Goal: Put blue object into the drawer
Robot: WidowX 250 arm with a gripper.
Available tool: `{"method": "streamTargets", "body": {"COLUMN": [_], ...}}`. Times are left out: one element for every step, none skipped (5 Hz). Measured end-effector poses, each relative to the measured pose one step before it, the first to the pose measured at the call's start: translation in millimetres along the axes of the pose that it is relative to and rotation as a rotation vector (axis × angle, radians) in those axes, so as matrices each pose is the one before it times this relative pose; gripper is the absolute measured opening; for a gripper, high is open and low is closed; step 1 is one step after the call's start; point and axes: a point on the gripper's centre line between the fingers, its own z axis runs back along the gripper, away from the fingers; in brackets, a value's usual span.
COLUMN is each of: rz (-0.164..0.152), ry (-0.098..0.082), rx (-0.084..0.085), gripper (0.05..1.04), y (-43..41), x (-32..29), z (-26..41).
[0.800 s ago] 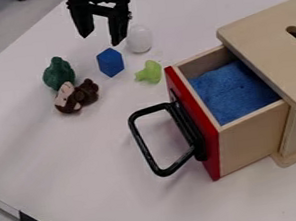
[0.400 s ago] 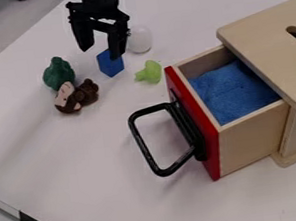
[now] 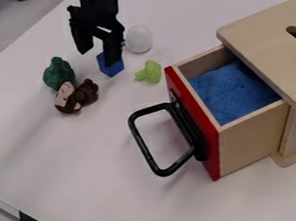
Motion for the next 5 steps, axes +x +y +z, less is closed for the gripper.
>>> {"method": "streamTargets", "body": {"rz": [-0.0705, -0.0285, -0.0014, 0.0013, 0.0101], "ry": [-0.0246, -0.0210, -0.0102, -0.0143, 0.0012], "rx": [-0.0134, -0.0117, -0.0133, 0.0090, 0.0019], "gripper": [0.998, 0.998, 0.951, 0.695, 0.594], "y": [-2.57, 0.89, 0.76, 1.16, -0.28], "x": [7.32, 6.74, 5.72, 1.98, -0.92], "z": [-7.56, -7.43, -8.39, -1.17, -1.22]}}
